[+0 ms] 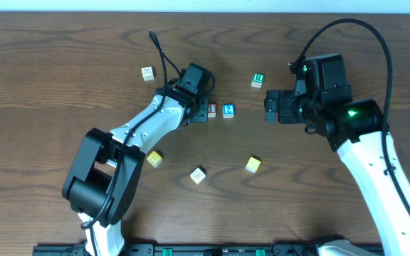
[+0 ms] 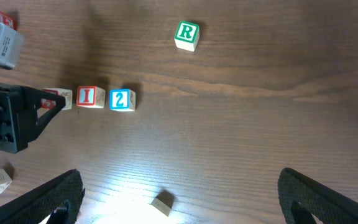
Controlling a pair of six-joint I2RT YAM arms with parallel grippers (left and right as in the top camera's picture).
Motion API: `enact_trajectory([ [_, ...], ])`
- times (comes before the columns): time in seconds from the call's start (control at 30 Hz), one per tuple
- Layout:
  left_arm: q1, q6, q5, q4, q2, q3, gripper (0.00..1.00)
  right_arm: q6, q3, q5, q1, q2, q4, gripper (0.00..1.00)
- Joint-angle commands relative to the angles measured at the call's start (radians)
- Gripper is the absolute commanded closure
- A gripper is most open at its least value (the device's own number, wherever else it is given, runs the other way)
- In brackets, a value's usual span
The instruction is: Spell out Ai2
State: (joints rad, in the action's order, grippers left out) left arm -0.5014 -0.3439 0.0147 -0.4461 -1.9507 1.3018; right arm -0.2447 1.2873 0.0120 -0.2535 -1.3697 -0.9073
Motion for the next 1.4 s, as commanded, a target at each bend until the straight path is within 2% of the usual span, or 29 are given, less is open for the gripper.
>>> enact_trajectory([
  [0.0,-0.003,-0.013,-0.025,-0.002,-0.013,0.002,0.94,-0.013,0.001,0.008,0.005,0.01,-0.002,0.01],
  [0.4,-0.003,-0.012,-0.01,-0.006,-0.026,0.003,0.94,-0.013,0.001,0.015,0.005,0.01,-0.002,0.01],
  [0.5,-0.003,-0.012,-0.011,-0.007,-0.026,0.003,0.79,-0.013,0.001,0.015,0.005,0.01,-0.004,0.01],
  [0.57,-0.003,-0.012,-0.011,-0.007,-0.026,0.003,0.73,-0.013,0.001,0.015,0.005,0.01,-0.006,0.01],
  [0.9,-0.003,-0.012,-0.011,0.0,-0.026,0.003,0.63,-0.013,0.001,0.015,0.005,0.01,-0.012,0.01],
  [1.37,-0.003,-0.007,-0.019,0.013,-0.026,0.003,0.62,-0.013,0.001,0.015,0.005,0.01,-0.013,0.01],
])
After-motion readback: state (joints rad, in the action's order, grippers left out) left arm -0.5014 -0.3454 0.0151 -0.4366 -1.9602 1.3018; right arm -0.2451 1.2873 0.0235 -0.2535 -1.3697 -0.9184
